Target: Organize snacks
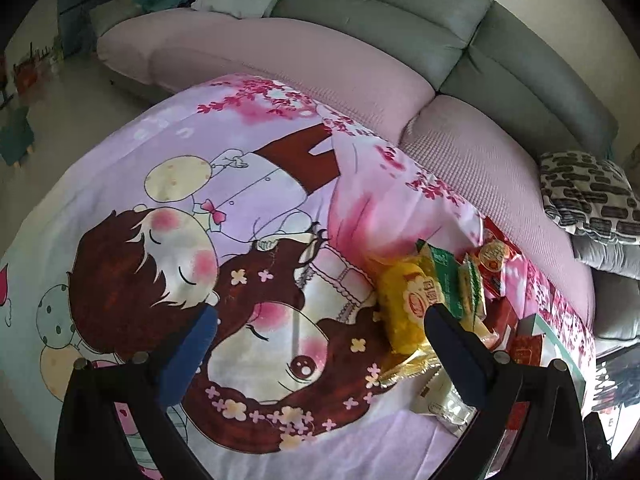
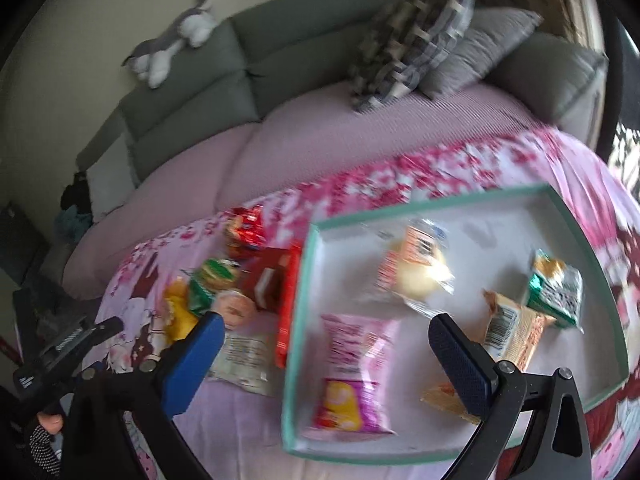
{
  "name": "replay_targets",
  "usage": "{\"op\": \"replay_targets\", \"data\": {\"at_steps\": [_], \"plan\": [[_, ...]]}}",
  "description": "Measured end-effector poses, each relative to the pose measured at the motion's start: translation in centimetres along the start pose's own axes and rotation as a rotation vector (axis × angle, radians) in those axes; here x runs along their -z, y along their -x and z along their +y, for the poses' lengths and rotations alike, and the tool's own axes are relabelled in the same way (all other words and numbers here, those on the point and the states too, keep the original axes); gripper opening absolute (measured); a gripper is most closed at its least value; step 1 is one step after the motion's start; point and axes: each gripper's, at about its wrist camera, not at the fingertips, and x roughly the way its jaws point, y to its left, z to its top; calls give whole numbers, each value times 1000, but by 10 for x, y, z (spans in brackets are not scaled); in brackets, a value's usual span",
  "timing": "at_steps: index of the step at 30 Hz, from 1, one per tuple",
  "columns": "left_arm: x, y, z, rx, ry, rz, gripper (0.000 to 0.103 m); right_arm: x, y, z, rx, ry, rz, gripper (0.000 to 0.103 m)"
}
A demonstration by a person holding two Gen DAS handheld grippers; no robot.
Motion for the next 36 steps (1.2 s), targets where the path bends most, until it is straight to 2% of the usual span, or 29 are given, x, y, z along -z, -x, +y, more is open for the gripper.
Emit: {"op": "replay_targets", "data": {"at_steps": [3, 8, 16, 26, 34, 36], "plan": [[-3, -3, 8, 9, 28, -1, 103, -1, -7, 22, -31, 52, 15, 103], [-6, -5, 15, 4, 41, -14, 103, 4, -34, 56, -87, 122, 95, 103], [-7, -17, 22, 21, 66, 23, 103, 19, -83, 96, -111, 254, 201, 103], [-4, -34, 2, 53, 8, 94, 103, 24, -122, 115, -88, 367, 264, 102], [-9, -39, -4, 55, -1, 123, 103, 20, -125, 112, -102, 376, 283, 99], [-12, -44, -12, 85, -20, 145, 103, 19, -126, 105, -100, 349, 290, 97]]}}
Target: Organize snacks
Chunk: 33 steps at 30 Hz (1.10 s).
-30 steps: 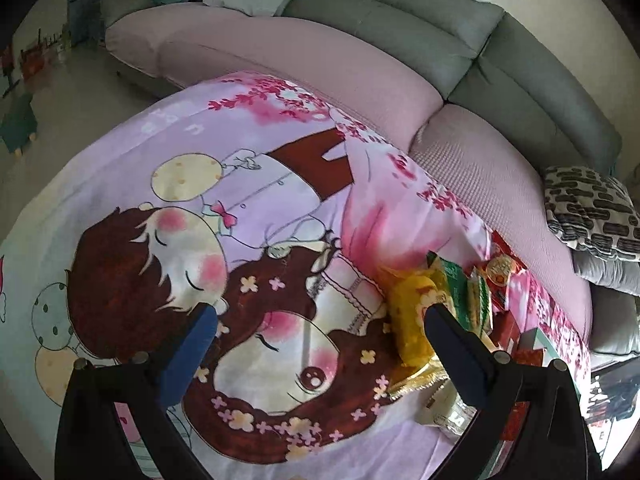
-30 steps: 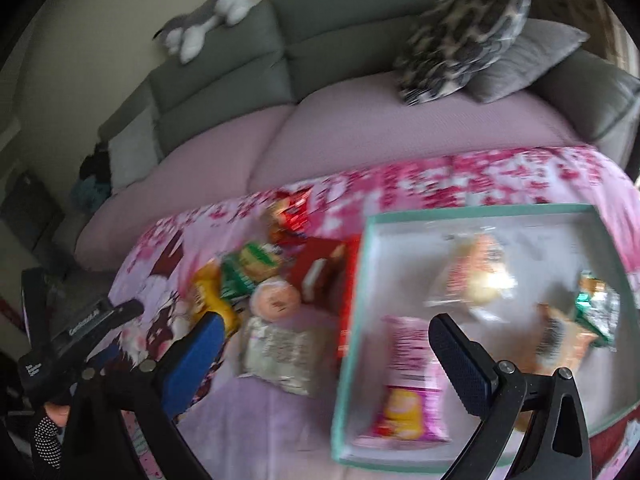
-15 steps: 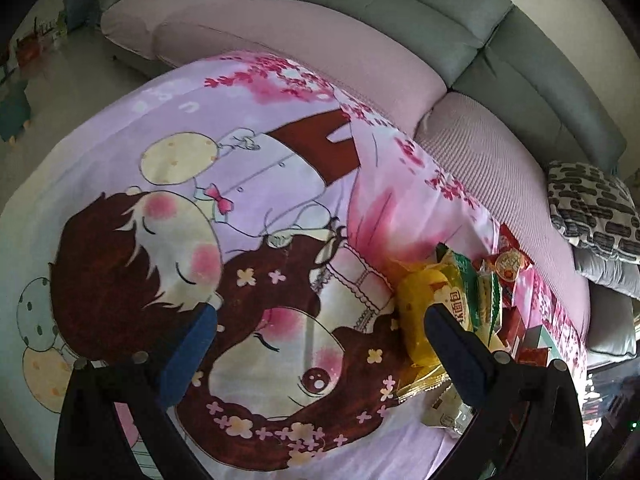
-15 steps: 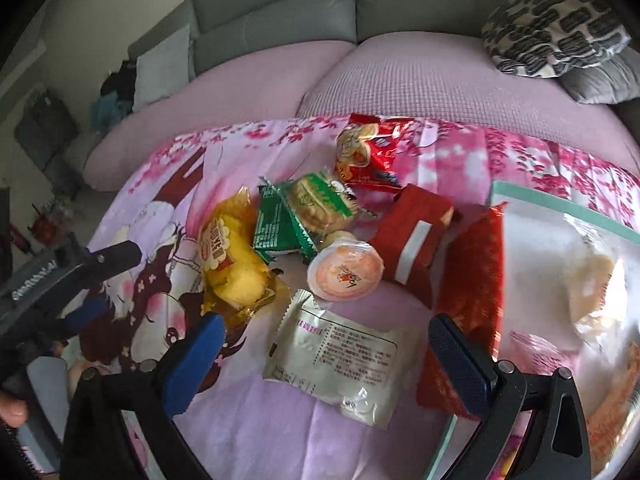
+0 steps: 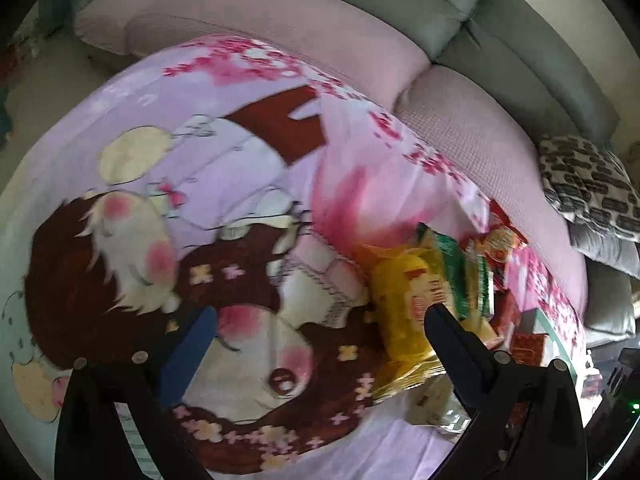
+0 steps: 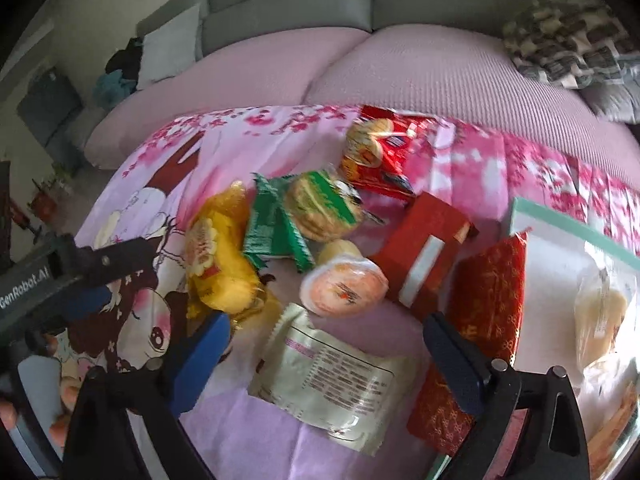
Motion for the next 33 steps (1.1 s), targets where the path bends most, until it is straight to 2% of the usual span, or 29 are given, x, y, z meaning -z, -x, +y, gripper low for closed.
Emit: {"op": "replay_targets", "data": {"at_steps": [3, 7, 9, 13, 15, 17, 33], "plan": [[-5, -13, -13, 33, -20, 54, 103, -1, 1, -4, -13, -21, -1, 96], [-7, -25, -31, 13, -72, 69, 99, -1, 1, -5, -16, -25, -3, 96], [-7, -30, -35, 19, -78, 78, 81, -1, 0, -5, -18, -22, -4, 96], [-7, -33, -41, 52, -88, 76, 69, -1, 0, -4, -26, -16, 0, 96], [-6, -34, -45, 74, -98, 74, 51, -1, -1, -2, -27, -6, 4, 95], [-4, -36, -45, 90, -102, 82, 43, -1, -2, -1, -32, -2, 6, 91], [22, -10, -9, 40, -100, 101, 41, 1, -8, 3, -66, 23, 62, 89]]}}
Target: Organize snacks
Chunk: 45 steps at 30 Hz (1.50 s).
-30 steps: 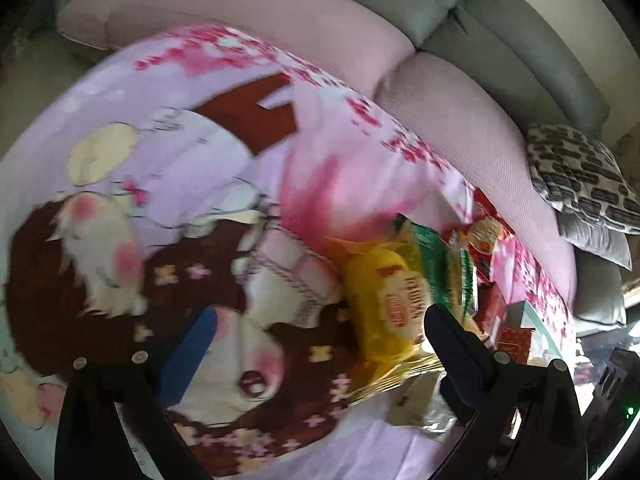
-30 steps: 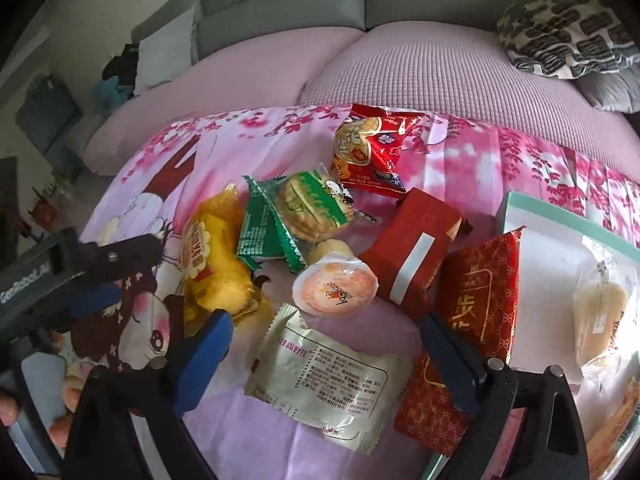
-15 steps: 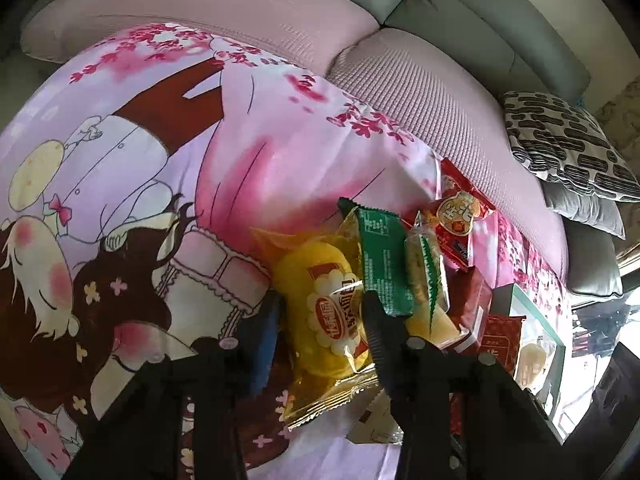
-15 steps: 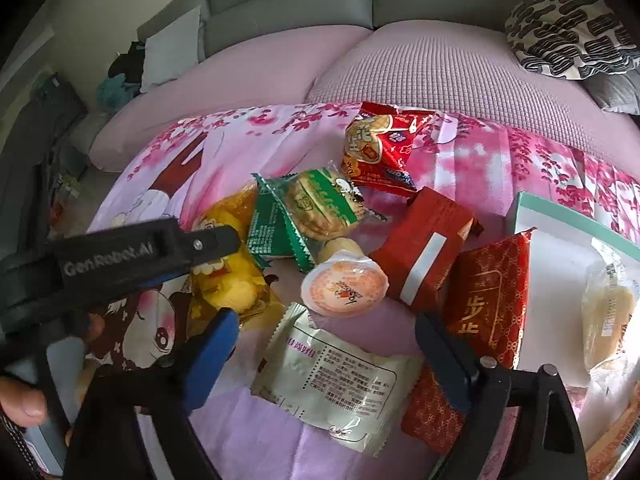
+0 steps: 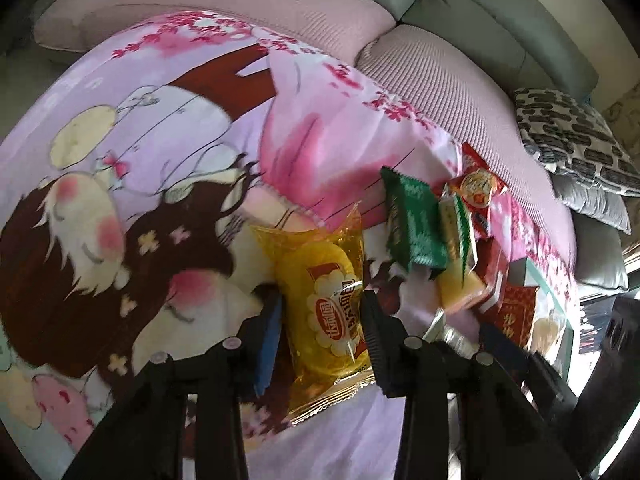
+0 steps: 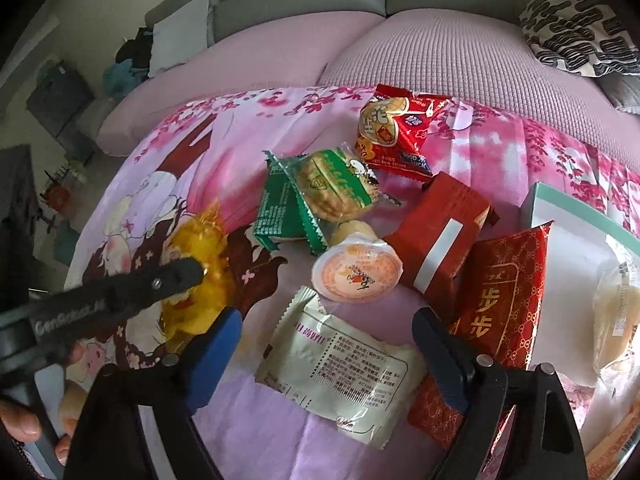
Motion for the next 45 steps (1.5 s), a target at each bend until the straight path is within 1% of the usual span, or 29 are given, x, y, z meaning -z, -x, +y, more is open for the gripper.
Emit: {"op": "replay_targets", "data": {"at_steps": [4, 7, 13, 15, 17, 20, 21, 23, 26, 31, 34, 38, 42, 45], "plan": [[16, 9, 2, -36, -12, 6, 41, 1, 0, 1, -17, 4, 18, 89], [24, 13, 6, -34, 8, 15, 41, 3, -1, 2, -9, 17, 30, 89], [22, 16, 10, -18, 28, 23, 41, 19, 8, 1, -36, -16, 47, 89], [22, 17, 10, -20, 28, 27, 45, 25, 11, 1, -51, -37, 51, 89], [22, 17, 10, -24, 29, 28, 49, 32, 14, 2, -94, -63, 62, 89], [22, 17, 14, -23, 39, 37, 54, 39, 18, 6, -108, -75, 60, 89], [22, 18, 15, -28, 39, 37, 57, 39, 21, 7, -100, -72, 50, 89], [20, 18, 14, -41, 37, 34, 59, 37, 25, 7, -69, -55, 36, 89], [19, 19, 15, -41, 39, 32, 60, 30, 21, 8, -12, 3, 47, 89], [18, 17, 15, -49, 39, 37, 63, 28, 9, 22, 96, 197, 109, 89], [18, 17, 13, -50, 35, 37, 63, 30, 5, 32, 113, 279, 118, 89], [18, 14, 14, -48, 41, 44, 64, 25, -2, 43, 169, 374, 127, 89], [18, 12, 12, -58, 32, 50, 69, 17, -9, 47, 152, 395, 144, 89], [18, 11, 8, -53, 20, 55, 69, 12, -21, 42, 170, 397, 167, 88]]}}
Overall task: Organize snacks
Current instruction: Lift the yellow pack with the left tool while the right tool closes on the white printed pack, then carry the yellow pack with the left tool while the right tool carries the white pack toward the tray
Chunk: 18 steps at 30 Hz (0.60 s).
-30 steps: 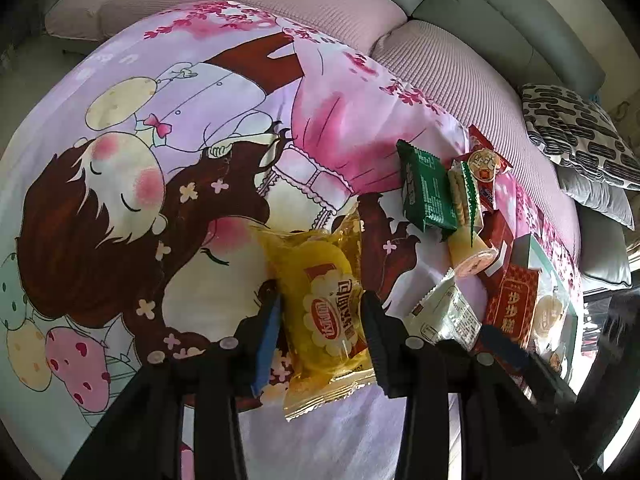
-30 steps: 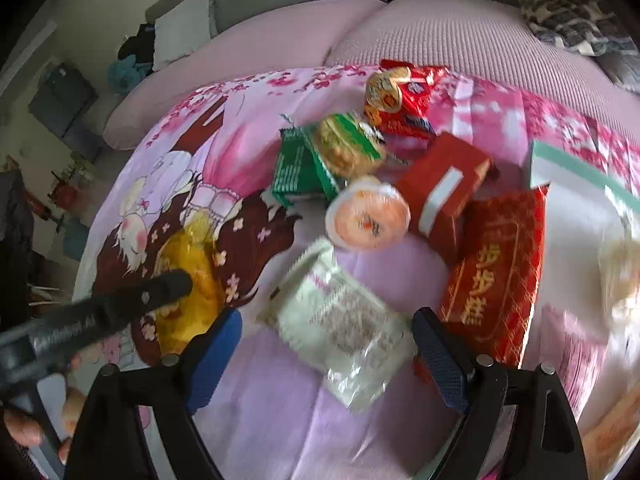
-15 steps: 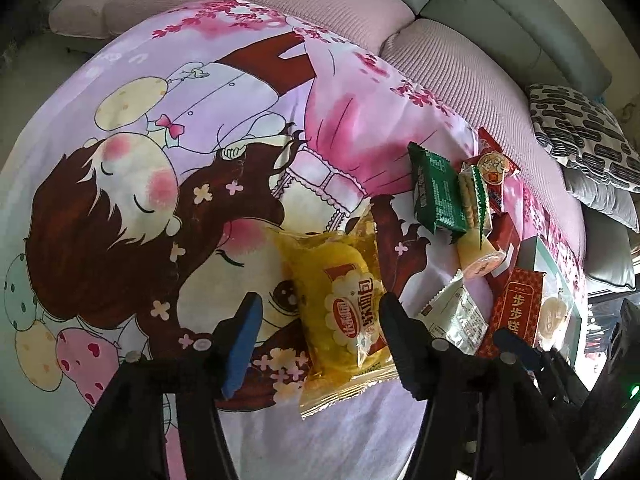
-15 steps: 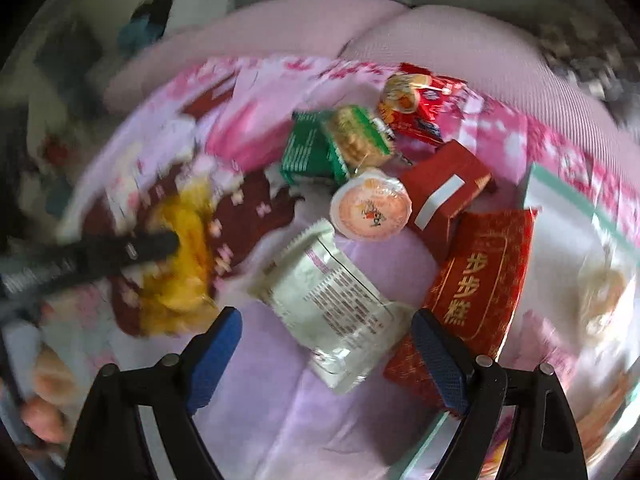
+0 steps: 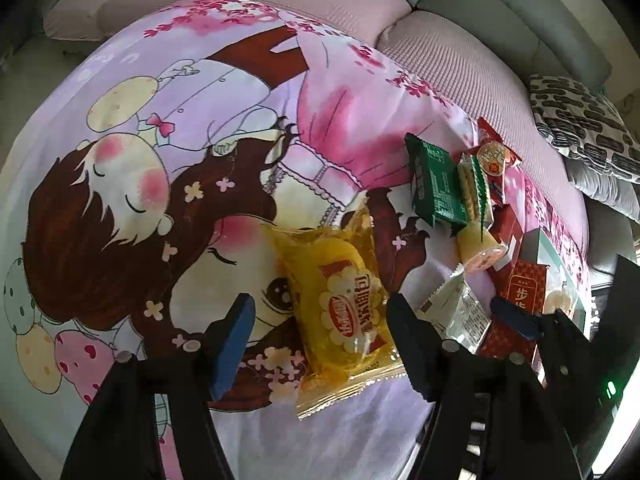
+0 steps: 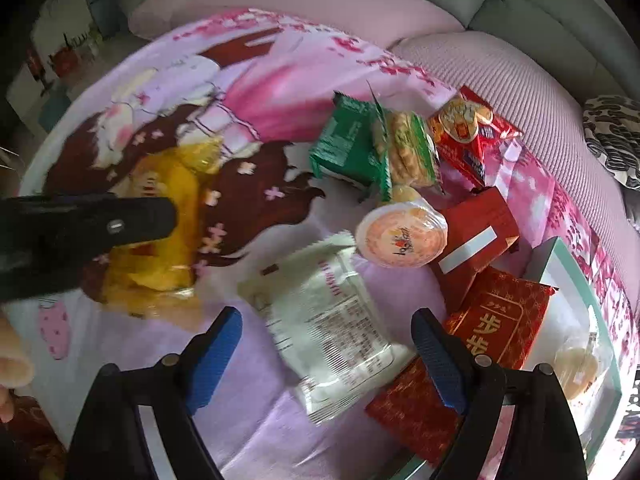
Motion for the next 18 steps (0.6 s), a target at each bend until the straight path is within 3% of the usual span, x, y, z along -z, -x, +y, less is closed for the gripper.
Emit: {"op": "replay_targets", "data": {"at_steps": [6, 12, 18], "plan": [[0, -2, -7, -8, -20, 4, 69, 0, -7, -19, -48, -119, -24, 83], [0, -6, -10, -9, -30, 14, 70, 2, 1, -22, -87, -236, -69, 62], [1, -16, -12, -7, -34, 34, 70, 18, 4, -22, -106, -367, -79, 57]]}}
